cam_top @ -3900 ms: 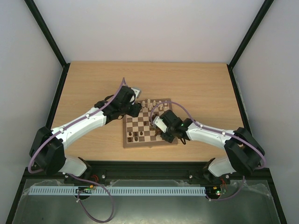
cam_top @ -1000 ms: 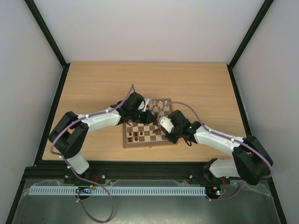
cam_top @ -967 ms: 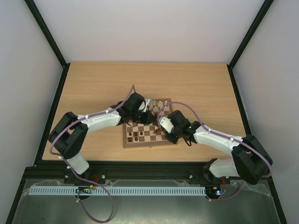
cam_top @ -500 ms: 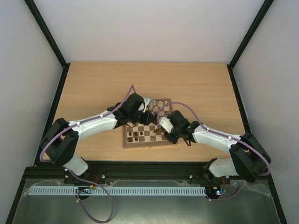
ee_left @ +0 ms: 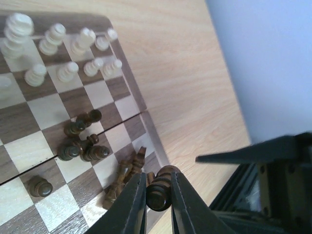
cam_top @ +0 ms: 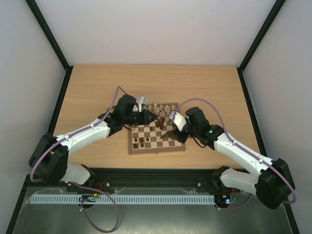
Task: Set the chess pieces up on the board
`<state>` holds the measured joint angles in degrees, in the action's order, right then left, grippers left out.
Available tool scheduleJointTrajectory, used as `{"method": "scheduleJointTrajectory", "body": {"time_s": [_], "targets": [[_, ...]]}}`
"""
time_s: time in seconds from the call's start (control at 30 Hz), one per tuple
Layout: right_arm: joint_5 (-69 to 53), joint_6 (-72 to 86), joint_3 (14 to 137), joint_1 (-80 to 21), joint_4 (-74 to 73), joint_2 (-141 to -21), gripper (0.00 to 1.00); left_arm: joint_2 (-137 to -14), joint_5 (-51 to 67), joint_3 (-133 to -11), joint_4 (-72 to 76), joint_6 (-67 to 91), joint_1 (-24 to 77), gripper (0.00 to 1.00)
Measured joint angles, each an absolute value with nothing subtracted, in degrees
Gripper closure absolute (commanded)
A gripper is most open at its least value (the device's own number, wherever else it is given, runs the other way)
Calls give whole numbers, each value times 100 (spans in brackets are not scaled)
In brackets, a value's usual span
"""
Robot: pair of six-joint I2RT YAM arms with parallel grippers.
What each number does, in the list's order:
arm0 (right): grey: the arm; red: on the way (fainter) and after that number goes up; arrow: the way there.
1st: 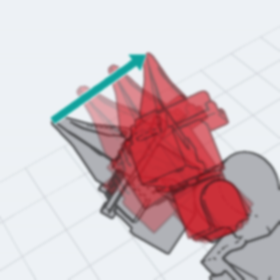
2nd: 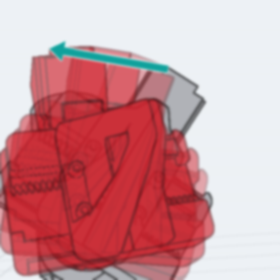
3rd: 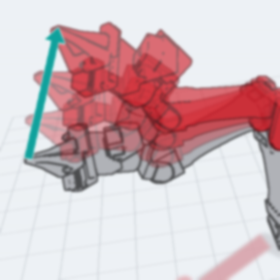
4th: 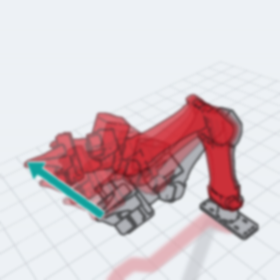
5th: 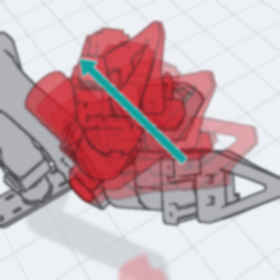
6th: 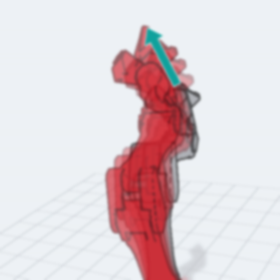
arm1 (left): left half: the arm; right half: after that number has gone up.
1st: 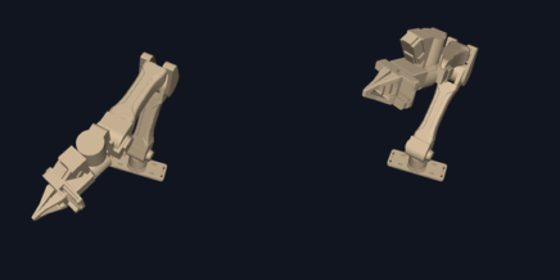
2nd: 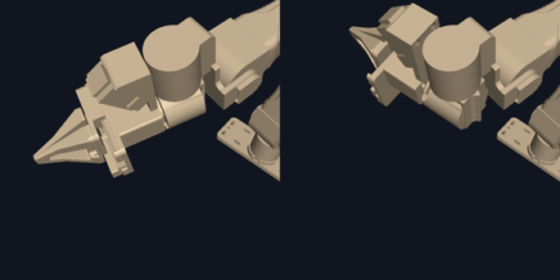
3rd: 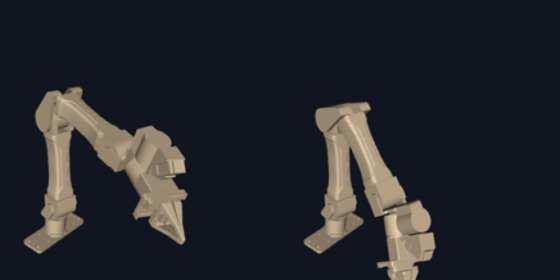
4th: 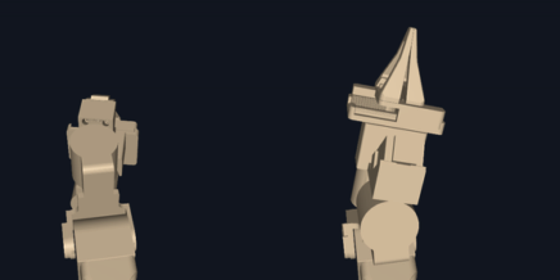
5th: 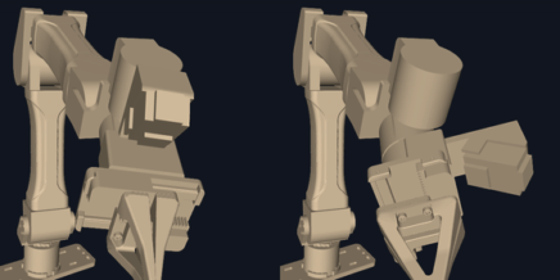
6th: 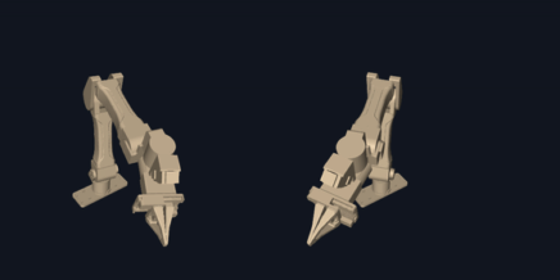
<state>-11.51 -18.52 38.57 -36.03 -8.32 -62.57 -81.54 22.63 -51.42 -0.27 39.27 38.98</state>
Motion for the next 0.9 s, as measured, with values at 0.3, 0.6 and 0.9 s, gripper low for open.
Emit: {"method": "scheduleJointTrajectory", "body": {"time_s": [0.3,0.6,0.9], "targets": [[-1747,-1457,4187,-3605,-779,-6438,50,-7483,2888,-4497,1568,5682,3479,96],[-2447,-812,4912,-3603,-456,-6958,50,-7249,3065,-4335,2646,6888,3468,96],[-2644,-285,5393,-3566,-255,-7096,54,-7161,3109,-4171,3166,7607,3411,96]]}}
